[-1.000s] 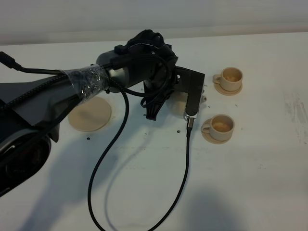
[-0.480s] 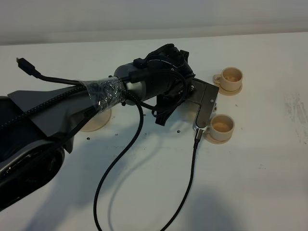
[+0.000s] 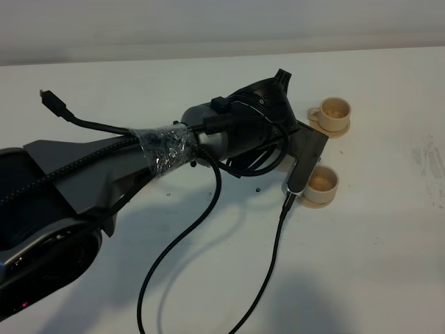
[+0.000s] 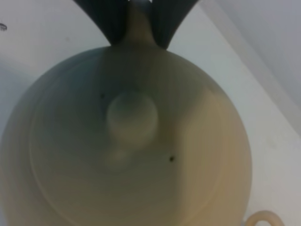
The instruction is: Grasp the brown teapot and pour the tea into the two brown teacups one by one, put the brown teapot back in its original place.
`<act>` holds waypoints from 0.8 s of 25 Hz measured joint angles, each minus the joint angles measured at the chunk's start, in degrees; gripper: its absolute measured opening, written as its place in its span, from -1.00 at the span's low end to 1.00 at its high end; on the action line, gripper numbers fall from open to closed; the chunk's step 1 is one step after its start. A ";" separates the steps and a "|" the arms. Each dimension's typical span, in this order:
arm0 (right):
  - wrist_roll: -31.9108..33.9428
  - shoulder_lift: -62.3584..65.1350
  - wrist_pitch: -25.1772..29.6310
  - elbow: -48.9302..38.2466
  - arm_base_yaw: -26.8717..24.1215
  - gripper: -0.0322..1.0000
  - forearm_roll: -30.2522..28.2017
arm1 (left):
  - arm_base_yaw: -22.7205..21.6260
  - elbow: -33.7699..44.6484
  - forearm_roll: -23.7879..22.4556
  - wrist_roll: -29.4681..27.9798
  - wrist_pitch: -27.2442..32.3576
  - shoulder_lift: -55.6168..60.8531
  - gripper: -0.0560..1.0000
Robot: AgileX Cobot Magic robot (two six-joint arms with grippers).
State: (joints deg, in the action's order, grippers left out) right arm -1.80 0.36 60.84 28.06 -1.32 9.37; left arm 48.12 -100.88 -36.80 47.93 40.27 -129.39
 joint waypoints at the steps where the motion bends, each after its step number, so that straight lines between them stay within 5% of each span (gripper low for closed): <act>1: 0.00 0.00 0.00 0.00 0.00 -0.03 0.00 | 0.00 0.00 -0.13 -0.05 0.08 0.00 -0.69; 20: 0.00 0.00 0.00 0.00 0.00 -0.03 0.00 | 3.40 0.00 -8.40 -0.17 4.54 0.00 -0.69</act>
State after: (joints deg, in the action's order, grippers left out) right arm -1.80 0.36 60.84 28.06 -1.32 9.37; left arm 51.53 -100.88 -45.20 47.76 44.81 -129.39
